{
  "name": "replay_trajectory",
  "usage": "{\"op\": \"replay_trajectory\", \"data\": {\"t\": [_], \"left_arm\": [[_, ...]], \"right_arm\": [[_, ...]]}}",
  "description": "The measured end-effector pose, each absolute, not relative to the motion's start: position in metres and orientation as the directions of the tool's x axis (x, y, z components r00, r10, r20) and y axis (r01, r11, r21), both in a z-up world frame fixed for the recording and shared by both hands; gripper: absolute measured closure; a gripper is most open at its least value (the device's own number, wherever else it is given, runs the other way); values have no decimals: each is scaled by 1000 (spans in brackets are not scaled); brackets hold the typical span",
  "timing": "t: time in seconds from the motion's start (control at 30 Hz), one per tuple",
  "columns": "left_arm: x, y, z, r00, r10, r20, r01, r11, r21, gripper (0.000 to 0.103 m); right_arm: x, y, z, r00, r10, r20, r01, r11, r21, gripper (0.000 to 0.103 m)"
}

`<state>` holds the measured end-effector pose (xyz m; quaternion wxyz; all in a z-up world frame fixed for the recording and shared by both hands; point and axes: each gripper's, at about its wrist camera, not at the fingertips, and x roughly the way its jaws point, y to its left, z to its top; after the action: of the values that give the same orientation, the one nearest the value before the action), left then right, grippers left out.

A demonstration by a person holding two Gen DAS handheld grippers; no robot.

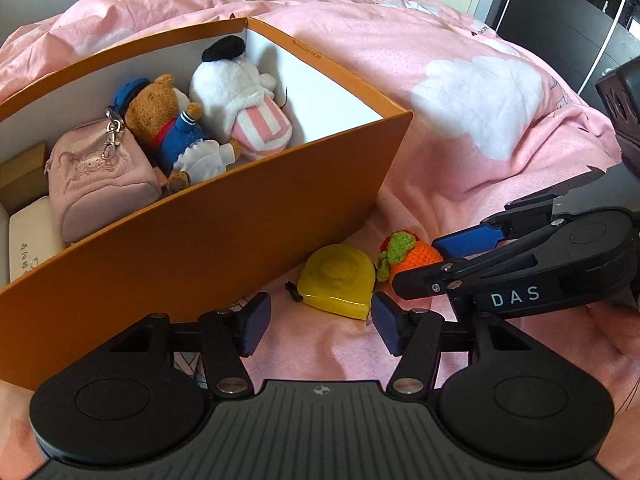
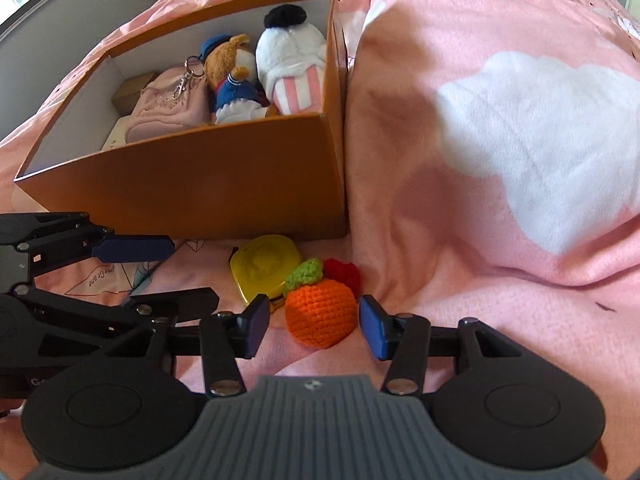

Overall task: Organize objects
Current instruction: 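Move both tools to the tape measure and knitted fruit beside the box, then grasp the yellow tape measure with the left tool while the right tool grasps the orange knitted fruit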

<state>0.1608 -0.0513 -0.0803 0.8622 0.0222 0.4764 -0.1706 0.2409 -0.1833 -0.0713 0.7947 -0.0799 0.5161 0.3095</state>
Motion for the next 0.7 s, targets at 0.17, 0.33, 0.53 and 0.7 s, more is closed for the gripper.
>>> {"op": "replay_trajectory", "data": {"t": [0.17,0.33,0.53,0.7], "left_arm": [[170,-58,-90,463,-290,-837,359,925,-122,29],[182,-66,-100,443,-304,-843,390,913,-124,27],[191,-70,-116,399,-314,-862,377,913,-158,27],[188,-72,-122,412,-301,-860,358,921,-151,27]], "right_arm": [[251,-188,-78,249,421,-872,-555,800,228,61],[249,-192,-60,311,401,-862,-573,802,166,61],[266,-199,-68,294,393,-871,-552,814,181,61],[271,-193,-80,270,390,-880,-556,809,188,61]]}}
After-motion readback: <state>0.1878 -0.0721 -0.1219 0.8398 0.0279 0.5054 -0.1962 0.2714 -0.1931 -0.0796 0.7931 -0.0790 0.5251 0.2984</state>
